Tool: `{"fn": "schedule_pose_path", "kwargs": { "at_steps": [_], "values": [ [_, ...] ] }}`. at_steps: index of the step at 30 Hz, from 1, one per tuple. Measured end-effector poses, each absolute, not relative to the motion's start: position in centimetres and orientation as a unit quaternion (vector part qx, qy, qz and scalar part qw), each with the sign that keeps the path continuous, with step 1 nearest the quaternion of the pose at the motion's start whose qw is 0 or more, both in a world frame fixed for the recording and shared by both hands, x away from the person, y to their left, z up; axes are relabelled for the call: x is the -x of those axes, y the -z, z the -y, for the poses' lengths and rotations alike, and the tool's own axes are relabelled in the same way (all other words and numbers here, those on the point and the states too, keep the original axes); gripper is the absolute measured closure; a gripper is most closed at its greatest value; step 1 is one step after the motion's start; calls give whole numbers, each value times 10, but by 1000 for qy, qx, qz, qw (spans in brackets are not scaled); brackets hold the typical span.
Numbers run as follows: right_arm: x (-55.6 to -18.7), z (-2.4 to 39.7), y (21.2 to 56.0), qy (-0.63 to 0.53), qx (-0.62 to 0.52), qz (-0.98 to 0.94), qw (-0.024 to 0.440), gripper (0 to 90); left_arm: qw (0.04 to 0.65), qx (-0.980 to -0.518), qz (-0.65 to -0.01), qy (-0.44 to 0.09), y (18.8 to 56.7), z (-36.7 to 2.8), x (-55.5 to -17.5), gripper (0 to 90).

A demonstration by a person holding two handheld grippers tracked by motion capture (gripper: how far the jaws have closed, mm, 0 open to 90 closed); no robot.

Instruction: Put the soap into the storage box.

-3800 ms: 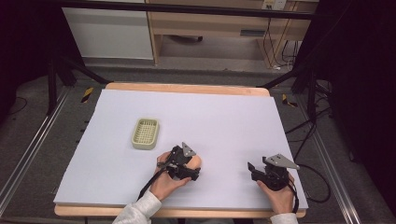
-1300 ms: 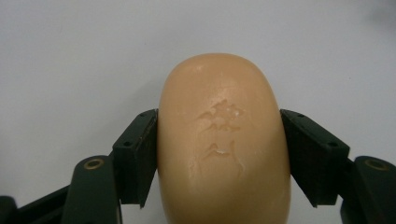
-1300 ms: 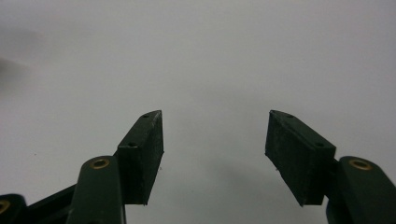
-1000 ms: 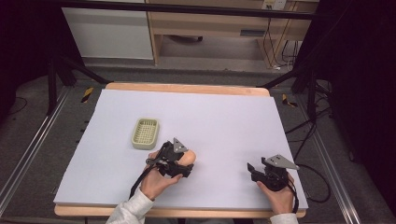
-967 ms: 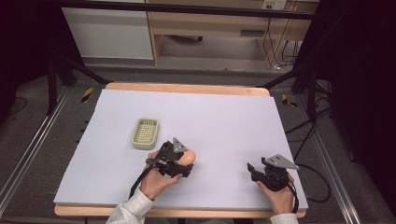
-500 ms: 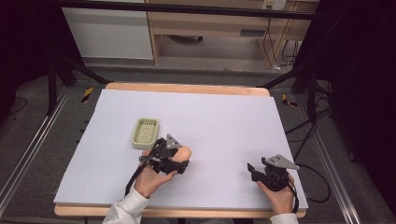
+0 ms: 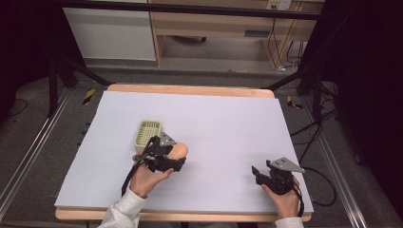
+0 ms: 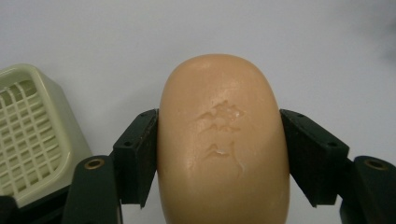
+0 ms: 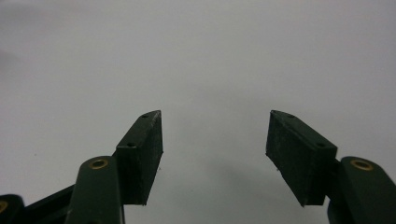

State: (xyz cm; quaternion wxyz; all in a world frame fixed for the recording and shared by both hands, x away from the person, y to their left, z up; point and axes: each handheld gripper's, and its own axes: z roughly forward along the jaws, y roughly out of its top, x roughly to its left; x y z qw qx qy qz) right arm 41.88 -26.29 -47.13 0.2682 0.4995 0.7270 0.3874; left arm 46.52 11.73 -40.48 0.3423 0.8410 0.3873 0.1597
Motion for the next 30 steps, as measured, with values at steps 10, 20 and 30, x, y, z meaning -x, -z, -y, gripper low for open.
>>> {"fn": "schedule_pose_path", "kwargs": {
  "at_steps": [10,20,30],
  "values": [
    [-419,263,471,-388,-500,-727,269,363,345,-831,-402,-169,403,-127,-471,317],
    [-419,262,471,-387,-497,-728,271,361,350,-819,-416,-181,396,-142,-477,318],
    [-420,262,471,-387,-498,-727,271,359,349,-808,-435,-190,395,-156,-485,318]
  ]
}}
